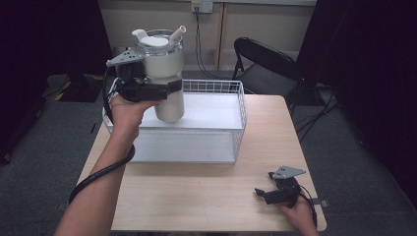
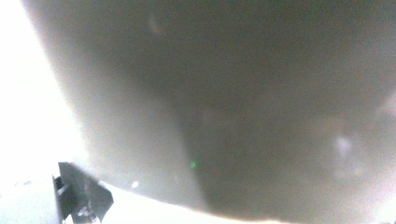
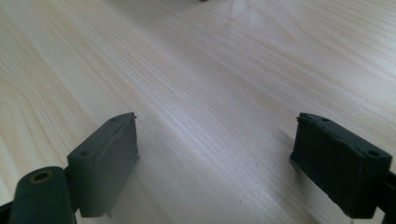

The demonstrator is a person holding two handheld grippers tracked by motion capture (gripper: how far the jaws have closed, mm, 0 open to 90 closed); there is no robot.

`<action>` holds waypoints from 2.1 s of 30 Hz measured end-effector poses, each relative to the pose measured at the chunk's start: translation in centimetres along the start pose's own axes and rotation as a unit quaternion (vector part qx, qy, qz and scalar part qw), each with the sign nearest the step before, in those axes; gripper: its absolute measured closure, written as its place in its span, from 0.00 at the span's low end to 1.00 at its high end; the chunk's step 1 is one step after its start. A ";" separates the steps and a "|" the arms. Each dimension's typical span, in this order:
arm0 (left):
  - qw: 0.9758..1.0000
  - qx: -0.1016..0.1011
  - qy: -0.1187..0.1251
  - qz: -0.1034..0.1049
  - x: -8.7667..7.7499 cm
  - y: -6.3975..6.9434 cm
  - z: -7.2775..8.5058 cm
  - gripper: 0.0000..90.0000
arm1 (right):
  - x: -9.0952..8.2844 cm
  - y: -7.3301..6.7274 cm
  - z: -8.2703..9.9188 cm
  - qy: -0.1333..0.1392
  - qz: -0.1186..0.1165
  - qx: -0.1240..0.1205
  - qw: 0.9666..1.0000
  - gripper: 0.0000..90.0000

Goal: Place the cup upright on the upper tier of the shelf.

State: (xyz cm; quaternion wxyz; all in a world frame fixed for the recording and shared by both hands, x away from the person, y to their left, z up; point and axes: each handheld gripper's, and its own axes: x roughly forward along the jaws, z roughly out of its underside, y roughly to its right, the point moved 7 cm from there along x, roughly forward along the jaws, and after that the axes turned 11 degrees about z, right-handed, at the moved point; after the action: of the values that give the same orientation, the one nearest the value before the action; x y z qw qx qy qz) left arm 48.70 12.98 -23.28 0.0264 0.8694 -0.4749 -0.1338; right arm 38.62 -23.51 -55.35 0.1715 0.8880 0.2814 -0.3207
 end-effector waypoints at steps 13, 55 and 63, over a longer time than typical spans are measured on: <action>1.000 0.006 0.002 -0.010 1.0 -0.8 -0.6 0.11 | 0.0 0.0 0.0 0.000 0.000 0.000 1.000 0.15; 0.999 0.012 -0.002 -0.032 4.2 -2.7 0.6 0.11 | 0.0 0.0 0.0 0.001 0.001 -0.001 1.000 0.15; 0.999 0.011 -0.001 -0.040 4.4 -3.5 1.2 0.11 | 0.0 0.0 0.0 0.001 0.001 -0.001 1.000 0.15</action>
State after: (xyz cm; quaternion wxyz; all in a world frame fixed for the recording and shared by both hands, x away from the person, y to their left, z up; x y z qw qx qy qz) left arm 53.48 11.33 -25.98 0.0105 0.8880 -0.4409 -0.1303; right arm 38.63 -23.50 -55.35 0.1722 0.8885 0.2809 -0.3195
